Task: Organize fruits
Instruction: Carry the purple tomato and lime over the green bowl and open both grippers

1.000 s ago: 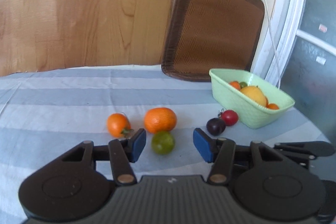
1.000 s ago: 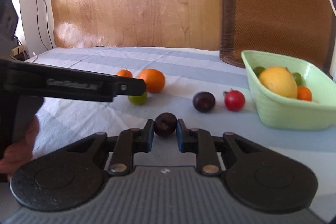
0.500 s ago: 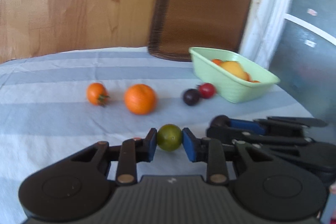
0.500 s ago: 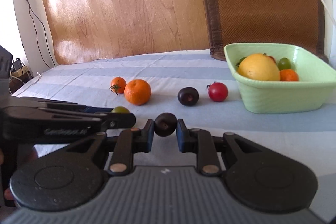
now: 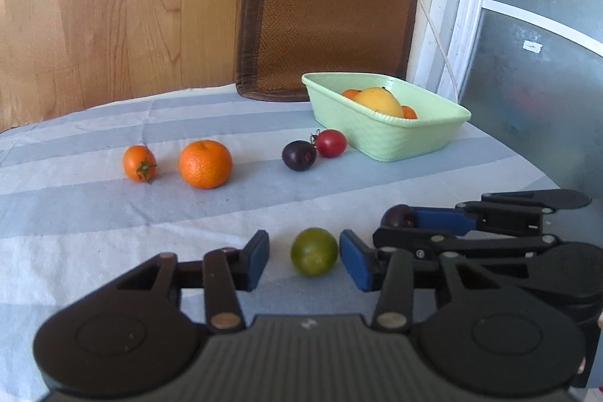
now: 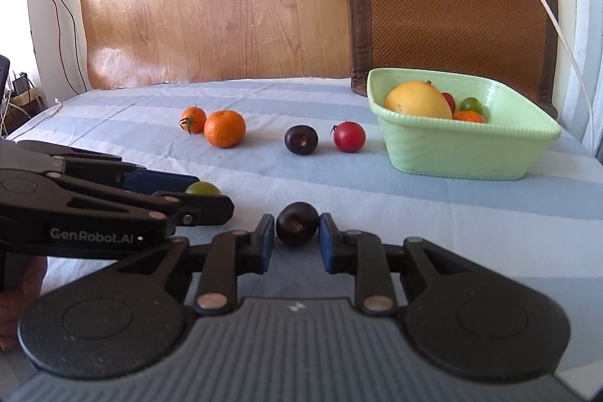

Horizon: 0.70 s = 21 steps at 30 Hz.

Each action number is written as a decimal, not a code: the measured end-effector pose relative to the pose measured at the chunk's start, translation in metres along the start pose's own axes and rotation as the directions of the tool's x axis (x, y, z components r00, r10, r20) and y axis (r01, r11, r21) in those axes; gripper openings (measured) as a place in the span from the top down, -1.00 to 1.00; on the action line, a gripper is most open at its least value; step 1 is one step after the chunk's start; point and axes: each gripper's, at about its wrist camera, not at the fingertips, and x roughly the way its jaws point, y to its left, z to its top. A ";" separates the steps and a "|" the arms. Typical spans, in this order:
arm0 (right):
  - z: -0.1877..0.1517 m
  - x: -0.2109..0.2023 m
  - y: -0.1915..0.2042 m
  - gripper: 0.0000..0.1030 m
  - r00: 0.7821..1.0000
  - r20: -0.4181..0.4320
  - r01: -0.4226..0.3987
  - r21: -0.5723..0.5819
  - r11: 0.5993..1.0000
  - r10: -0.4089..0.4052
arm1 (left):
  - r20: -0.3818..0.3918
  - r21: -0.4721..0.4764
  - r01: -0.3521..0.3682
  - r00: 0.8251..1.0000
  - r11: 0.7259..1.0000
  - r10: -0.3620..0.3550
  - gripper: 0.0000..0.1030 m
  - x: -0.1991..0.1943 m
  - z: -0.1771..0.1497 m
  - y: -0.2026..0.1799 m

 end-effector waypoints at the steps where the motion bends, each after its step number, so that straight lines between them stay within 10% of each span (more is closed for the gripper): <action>1: 0.000 0.000 -0.001 0.42 1.000 0.002 -0.002 0.004 1.000 0.002 | 0.000 0.003 0.002 1.000 1.000 -0.002 0.11 -0.001 -0.001 0.001; 6: -0.001 -0.004 -0.002 0.39 1.000 0.010 -0.012 0.015 1.000 0.011 | -0.008 0.042 0.007 1.000 0.999 -0.007 0.49 0.000 -0.002 -0.005; 16: 0.035 -0.032 -0.055 0.51 0.957 0.261 0.115 0.062 0.991 -0.127 | 0.068 0.018 0.162 0.984 0.987 -0.162 0.47 0.026 0.084 -0.032; 21: 0.046 -0.009 -0.100 0.51 0.942 0.253 0.195 0.129 0.972 -0.222 | 0.048 -0.001 0.185 0.982 0.983 -0.185 0.46 0.077 0.134 -0.051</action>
